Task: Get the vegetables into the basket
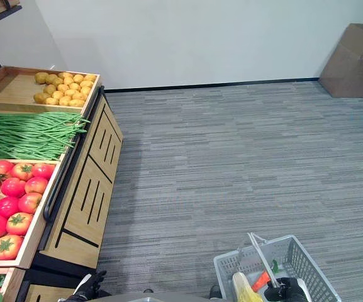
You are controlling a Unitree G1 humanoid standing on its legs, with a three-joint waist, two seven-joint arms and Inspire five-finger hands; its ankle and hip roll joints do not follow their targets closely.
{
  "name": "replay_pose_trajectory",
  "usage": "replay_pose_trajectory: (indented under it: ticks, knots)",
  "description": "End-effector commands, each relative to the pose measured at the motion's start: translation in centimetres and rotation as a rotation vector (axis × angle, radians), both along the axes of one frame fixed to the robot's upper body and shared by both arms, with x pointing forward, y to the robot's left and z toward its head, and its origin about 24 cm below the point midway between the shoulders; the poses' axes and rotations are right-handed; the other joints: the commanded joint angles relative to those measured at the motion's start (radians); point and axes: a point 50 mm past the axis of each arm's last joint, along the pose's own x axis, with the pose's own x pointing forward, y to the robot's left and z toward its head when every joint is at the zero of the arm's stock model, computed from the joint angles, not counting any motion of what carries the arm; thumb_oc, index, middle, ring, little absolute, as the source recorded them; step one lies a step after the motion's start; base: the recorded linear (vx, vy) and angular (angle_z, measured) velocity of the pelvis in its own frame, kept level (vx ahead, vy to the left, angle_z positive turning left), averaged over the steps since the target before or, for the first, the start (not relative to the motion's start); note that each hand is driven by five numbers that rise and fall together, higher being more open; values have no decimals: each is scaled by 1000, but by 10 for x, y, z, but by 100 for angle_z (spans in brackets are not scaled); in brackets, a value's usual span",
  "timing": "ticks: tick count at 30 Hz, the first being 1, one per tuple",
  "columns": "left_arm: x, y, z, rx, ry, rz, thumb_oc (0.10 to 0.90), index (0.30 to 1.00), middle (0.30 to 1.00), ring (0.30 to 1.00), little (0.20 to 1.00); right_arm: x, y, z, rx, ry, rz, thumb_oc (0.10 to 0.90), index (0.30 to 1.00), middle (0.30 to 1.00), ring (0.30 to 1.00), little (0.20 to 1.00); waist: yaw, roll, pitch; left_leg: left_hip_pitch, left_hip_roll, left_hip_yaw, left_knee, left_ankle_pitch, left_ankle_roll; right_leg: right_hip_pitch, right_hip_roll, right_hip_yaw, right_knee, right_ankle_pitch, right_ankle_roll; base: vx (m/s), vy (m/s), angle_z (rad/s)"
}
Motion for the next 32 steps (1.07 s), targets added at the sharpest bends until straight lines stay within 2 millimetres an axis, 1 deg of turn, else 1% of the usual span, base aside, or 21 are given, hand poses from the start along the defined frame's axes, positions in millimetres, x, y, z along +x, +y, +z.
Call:
replay_pose_trajectory:
  ticks: [1, 5, 8, 13, 18, 20, 21, 23, 26, 27, 28, 32]
  knots:
    - [8, -3, 0, 27, -12, -44, 900, 1000, 1000, 1000, 1000, 25, -11, 10, -54, -64, -4, 900, 1000, 1000, 1000, 1000, 10, -33, 13, 8, 35, -41, 0, -4, -64, -1, -31, 8, 2, 13, 43, 0, 0, 0]
    - [1, -7, -2, 4, 10, 14, 900, 1000, 1000, 1000, 1000, 11, -16, 9, -60, -13, -18, 900, 1000, 1000, 1000, 1000, 10, -35, 10, 10, 35, -42, 0, -4, -64, 1, -31, 7, 0, 12, 42, 0, 0, 0]
    - [-6, -6, -4, -10, 25, 106, 900, 1000, 1000, 1000, 1000, 2, -16, 7, -55, 7, -52, 900, 1000, 1000, 1000, 1000, 6, -36, 7, 10, 34, -43, 0, -5, -64, 1, -32, 7, 0, 13, 43, 0, 0, 0]
    - [-3, -8, -4, -22, 16, 102, 900, 1000, 1000, 1000, 1000, -10, -16, 6, -38, 54, -71, 900, 1000, 1000, 1000, 1000, 4, -38, 7, 1, 32, -47, 0, -5, -64, -5, -35, 7, 0, 18, 45, 0, 0, 0]
    - [-6, -7, -4, -36, 25, 141, 900, 1000, 1000, 1000, 1000, -16, -13, 3, 3, 76, -94, 900, 1000, 1000, 1000, 1000, 3, -42, 6, -1, 30, -54, 0, -6, -62, -5, -39, 2, 0, 22, 45, 0, 0, 0]
    - [-7, -7, -5, -45, 32, 154, 900, 1000, 1000, 1000, 1000, -17, -5, -1, 51, 92, -75, 900, 1000, 1000, 1000, 1000, 5, -44, 5, -1, 30, -56, 0, -6, -62, -4, -38, 2, 0, 22, 45, 0, 0, 0]
    - [-7, -7, -5, -44, 32, 154, 900, 1000, 1000, 1000, 1000, -17, -5, -1, 51, 92, -75, 900, 1000, 1000, 1000, 1000, 4, -44, 5, -1, 30, -56, 0, -6, -62, -4, -38, 1, 0, 22, 45, 0, 0, 0]
    - [-9, -7, -5, -55, 41, 166, 900, 1000, 1000, 1000, 1000, -18, 4, -6, 94, 110, -39, 900, 1000, 1000, 1000, 1000, 6, -47, 3, 0, 29, -59, 0, -6, -62, -2, -38, 0, 0, 21, 44, -4, -5, 2]
    - [-12, -8, -6, -75, 53, 189, 900, 1000, 1000, 1000, 1000, -18, 24, -14, 180, 119, 21, 900, 1000, 1000, 1000, 1000, 9, -51, 3, 0, 29, -62, 0, -5, -61, 0, -38, -1, 0, 19, 43, -10, -10, 5]
    - [-15, -8, -7, -82, 63, 203, 900, 1000, 1000, 1000, 1000, -20, 34, -18, 239, 125, 22, 900, 1000, 1000, 1000, 1000, 10, -52, 2, 1, 30, -64, 0, -6, -61, 1, -38, -2, 0, 18, 42, -7, -4, 4]
    - [-17, -8, -7, -89, 69, 211, 900, 1000, 1000, 1000, 1000, -21, 37, -19, 256, 119, 19, 900, 1000, 1000, 1000, 1000, 10, -52, 2, 3, 30, -65, 0, -6, -61, 3, -38, -3, 0, 17, 41, -4, -6, 4]
    - [-30, -14, -10, -126, 107, 277, 900, 1000, 1000, 1000, 1000, -28, 60, -27, 373, 114, -31, 900, 1000, 1000, 1000, 1000, 10, -52, -2, 10, 29, -65, 0, -7, -61, 12, -37, -5, 0, 14, 40, -1, -1, 1]
